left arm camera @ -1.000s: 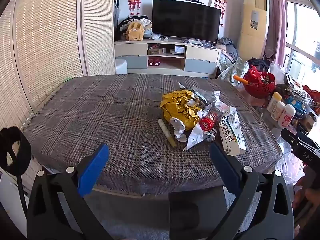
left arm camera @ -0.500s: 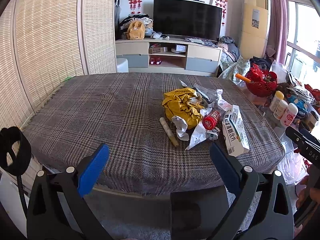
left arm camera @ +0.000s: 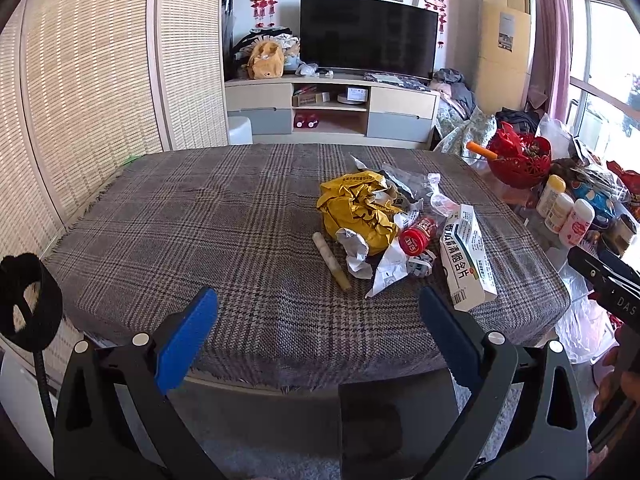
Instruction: Collect trash
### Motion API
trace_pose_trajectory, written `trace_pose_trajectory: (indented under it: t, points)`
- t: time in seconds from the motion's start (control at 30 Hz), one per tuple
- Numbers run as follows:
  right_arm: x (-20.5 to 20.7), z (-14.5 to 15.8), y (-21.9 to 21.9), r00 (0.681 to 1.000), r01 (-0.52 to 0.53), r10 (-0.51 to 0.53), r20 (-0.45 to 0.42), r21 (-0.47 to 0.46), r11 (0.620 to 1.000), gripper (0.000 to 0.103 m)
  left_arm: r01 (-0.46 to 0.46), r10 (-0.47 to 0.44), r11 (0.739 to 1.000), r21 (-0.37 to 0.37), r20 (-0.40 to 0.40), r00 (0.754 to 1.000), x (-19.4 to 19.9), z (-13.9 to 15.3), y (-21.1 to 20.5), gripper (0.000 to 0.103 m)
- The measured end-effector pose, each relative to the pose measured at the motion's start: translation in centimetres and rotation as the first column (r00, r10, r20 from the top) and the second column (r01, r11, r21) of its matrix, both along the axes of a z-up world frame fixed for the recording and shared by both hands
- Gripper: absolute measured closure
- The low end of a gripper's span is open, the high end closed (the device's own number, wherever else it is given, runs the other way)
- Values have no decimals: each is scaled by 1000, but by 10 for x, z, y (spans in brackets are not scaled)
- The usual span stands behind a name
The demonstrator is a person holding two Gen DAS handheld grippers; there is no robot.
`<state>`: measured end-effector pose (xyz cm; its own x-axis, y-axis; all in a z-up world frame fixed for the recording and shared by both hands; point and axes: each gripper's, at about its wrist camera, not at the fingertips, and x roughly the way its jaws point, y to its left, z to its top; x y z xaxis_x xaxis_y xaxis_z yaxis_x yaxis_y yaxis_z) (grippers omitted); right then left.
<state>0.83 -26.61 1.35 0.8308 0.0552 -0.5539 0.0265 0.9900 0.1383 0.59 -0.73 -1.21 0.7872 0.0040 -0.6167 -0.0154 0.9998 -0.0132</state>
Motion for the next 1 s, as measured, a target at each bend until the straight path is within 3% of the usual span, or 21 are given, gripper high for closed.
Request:
trace_pose_trajectory:
  t: [1.0]
  points:
    - [2, -2, -4, 1000, 7, -7, -13, 16, 1000, 3, 16, -16, 1000, 8, -10, 1000, 1, 1, -7, 8]
